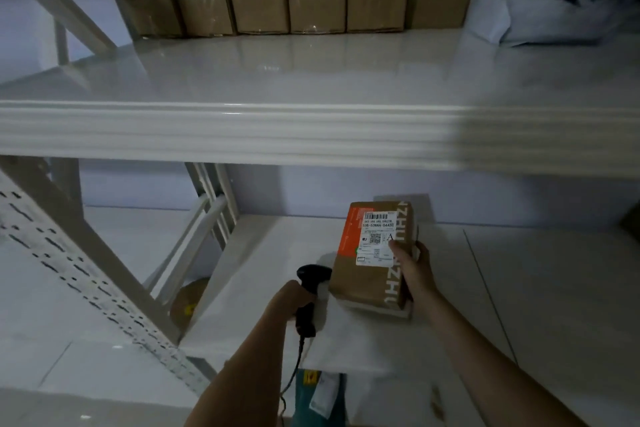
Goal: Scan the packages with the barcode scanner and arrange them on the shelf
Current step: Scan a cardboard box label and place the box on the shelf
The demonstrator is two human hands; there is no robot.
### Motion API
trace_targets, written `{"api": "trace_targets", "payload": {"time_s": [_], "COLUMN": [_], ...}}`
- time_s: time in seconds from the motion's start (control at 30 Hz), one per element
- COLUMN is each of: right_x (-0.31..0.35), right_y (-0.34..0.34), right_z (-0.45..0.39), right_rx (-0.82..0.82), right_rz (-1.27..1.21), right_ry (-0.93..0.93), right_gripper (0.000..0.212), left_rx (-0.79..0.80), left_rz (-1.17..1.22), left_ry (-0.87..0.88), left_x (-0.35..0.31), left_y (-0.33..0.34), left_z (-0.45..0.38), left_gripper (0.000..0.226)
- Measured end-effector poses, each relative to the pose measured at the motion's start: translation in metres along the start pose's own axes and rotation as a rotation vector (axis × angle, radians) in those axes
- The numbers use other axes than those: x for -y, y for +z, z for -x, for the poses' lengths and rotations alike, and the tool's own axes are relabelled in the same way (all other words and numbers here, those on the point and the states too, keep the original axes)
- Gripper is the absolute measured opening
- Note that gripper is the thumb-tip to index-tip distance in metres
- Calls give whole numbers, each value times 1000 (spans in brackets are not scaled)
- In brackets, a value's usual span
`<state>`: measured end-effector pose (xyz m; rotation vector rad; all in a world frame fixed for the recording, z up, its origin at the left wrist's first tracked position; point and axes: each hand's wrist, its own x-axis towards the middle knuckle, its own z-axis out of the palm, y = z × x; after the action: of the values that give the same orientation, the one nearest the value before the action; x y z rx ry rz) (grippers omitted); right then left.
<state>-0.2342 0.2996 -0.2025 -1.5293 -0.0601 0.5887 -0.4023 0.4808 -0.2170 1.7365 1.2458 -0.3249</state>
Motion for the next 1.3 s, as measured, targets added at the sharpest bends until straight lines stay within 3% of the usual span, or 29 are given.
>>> {"api": "trace_targets", "payload": {"time_s": [0.1,0.27,0.6,0.8,1.3], "right_x": [-3,-4,5,14,11], "right_y": [-5,-18,-16,-16,-19], "right_z": [21,58,98,103,109], "right_rx": [-54,-147,-117,-84,-57], "right_rz": [13,98,230,222,215], "right_ry": [-20,-53,-58,-99,-126], "right_gripper": [66,97,137,134,132], "left_rx": [39,109,152,93,-8], "left_rz": [159,567,582,498,345], "left_ry": [149,295,450,574,599], "left_x": [-3,-13,-51,-76,-81], "left_y": [-5,-20,-30,-32,-25], "left_z": [4,31,99,123,139], "left_gripper": [15,3,10,8,17]}}
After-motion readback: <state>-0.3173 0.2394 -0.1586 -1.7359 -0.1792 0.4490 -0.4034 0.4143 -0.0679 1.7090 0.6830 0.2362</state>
